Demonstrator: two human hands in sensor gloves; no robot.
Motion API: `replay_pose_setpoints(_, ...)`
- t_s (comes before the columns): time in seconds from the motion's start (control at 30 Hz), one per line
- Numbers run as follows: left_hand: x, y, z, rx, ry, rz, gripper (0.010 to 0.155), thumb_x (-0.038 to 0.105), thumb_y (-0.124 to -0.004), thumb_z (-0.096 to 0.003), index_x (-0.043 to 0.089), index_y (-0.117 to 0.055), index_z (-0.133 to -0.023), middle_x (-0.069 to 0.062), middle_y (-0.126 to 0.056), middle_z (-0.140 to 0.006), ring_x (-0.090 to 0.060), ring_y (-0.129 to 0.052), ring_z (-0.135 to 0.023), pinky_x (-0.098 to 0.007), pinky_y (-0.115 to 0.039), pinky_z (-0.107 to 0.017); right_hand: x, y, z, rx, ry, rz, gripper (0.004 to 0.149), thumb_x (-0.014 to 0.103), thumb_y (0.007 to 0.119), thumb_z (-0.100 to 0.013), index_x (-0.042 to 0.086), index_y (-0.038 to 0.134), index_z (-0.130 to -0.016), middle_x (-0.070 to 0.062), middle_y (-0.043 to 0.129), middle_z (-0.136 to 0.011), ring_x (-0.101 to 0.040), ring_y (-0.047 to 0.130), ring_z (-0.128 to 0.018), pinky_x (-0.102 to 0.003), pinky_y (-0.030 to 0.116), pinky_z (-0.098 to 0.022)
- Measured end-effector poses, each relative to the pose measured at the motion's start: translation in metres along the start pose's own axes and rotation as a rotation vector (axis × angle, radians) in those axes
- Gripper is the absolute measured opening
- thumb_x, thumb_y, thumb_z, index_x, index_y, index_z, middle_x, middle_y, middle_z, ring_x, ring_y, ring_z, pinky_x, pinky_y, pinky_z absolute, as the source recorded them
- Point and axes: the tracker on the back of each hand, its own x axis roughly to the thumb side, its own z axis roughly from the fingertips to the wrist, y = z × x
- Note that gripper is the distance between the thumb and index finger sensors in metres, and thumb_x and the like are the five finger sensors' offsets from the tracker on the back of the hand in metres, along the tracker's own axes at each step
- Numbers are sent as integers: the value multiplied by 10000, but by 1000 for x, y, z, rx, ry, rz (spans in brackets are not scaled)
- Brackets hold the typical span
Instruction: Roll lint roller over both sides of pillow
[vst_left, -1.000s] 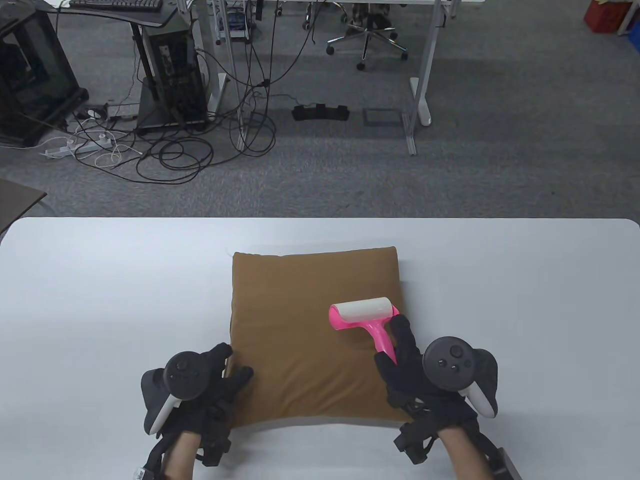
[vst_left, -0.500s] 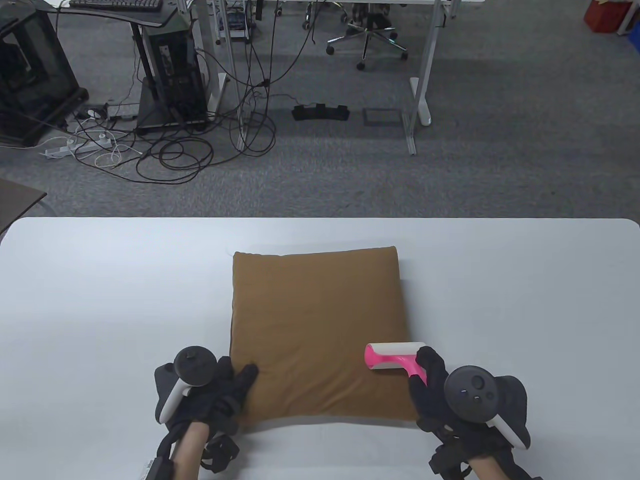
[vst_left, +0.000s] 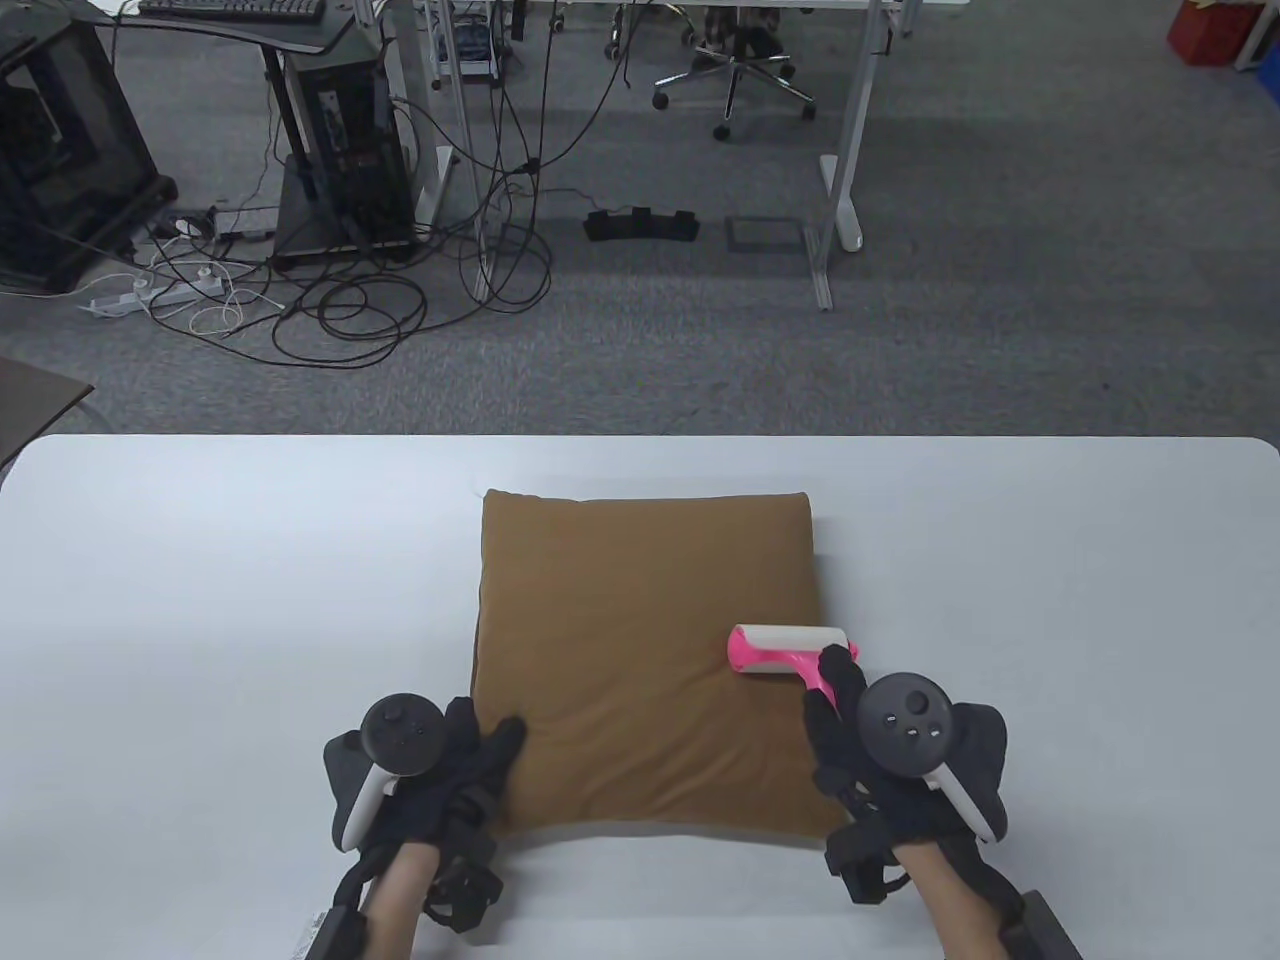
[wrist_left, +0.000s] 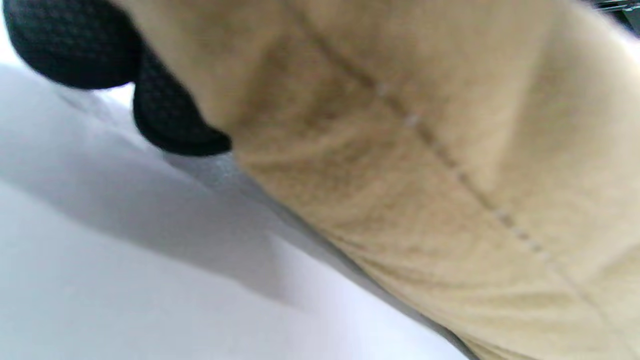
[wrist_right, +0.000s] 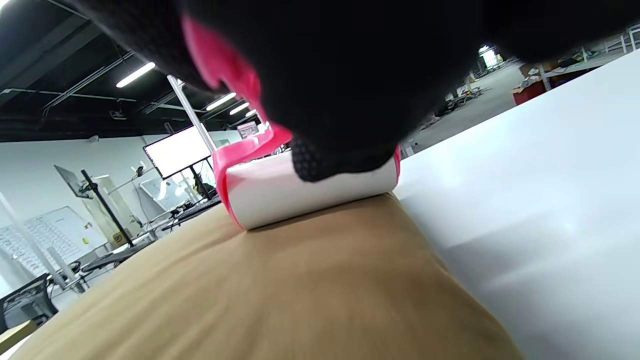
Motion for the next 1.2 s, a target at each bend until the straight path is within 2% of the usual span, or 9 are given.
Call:
replay_pose_setpoints(0.13,-3,1,-1,-24,6,42,893,653,-597,-478,-4,-446,-1063,-167,-875,-798,-262,-1016,-378,-517,-821,-367,9,6,-32,-7,52,3,533,409,688,-604,174,611,-1075,-257,980,-658,-151,1024,-173,-399,894,-134)
replay_pose_setpoints(0.23,-4,1,-1,-30,-1,38,894,653,-596,-478,-6,-444,-1063,-170,-873,-801,-264,-1016,-381,-519,-821,-368,12,16,-58,71,111,24,566,383,665,-612,194,486,-1115,-286,890,-781,-221,1028,-318,-449,885,-243)
replay_pose_setpoints(0.33,-4,1,-1,-28,-3,35,893,650,-596,-479,-9,-446,-1062,-175,-872,-802,-268,-1016,-381,-521,-820,-367,10,28,-80,152,147,-47,609,343,649,-621,204,351,-1133,-310,787,-874,-288,985,-464,-500,842,-348)
replay_pose_setpoints(0.57,-3,2,-2,-38,-4,24,890,645,-596,-482,-13,-446,-1061,-177,-872,-802,-271,-1018,-383,-525,-819,-369,1,38,-103,142,183,-139,599,323,624,-624,244,315,-1131,-315,759,-875,-315,946,-522,-524,808,-392)
replay_pose_setpoints(0.67,-3,2,-3,-47,-2,14,890,647,-593,-482,-12,-444,-1061,-175,-871,-804,-269,-1018,-384,-524,-820,-371,-1,38,-103,138,169,-132,587,329,612,-625,240,333,-1133,-299,818,-802,-306,957,-464,-520,810,-356)
replay_pose_setpoints(0.8,-2,3,-3,-54,0,22,894,650,-594,-481,-12,-442,-1062,-176,-867,-809,-271,-1017,-391,-525,-819,-375,-1,37,-96,183,138,-64,585,323,579,-625,197,324,-1136,-274,885,-717,-235,974,-287,-467,829,-235)
replay_pose_setpoints(0.9,-2,2,-2,-49,1,25,895,651,-594,-480,-11,-442,-1063,-180,-867,-809,-273,-1017,-391,-527,-818,-374,2,32,-86,183,103,-36,589,332,582,-624,169,342,-1136,-257,905,-659,-208,973,-238,-447,835,-200)
replay_pose_setpoints(1.07,-1,2,-2,-50,1,24,896,651,-594,-480,-11,-440,-1063,-180,-865,-810,-276,-1016,-394,-529,-817,-375,5,22,-56,173,30,15,607,371,608,-622,102,394,-1123,-219,941,-545,-171,980,-170,-416,848,-143)
replay_pose_setpoints(1.2,-1,2,-1,-49,2,25,898,653,-594,-479,-9,-436,-1065,-184,-860,-815,-280,-1016,-401,-532,-815,-378,4,10,-25,151,-35,2,660,426,710,-599,43,490,-1088,-179,976,-434,-160,986,-111,-411,854,-104)
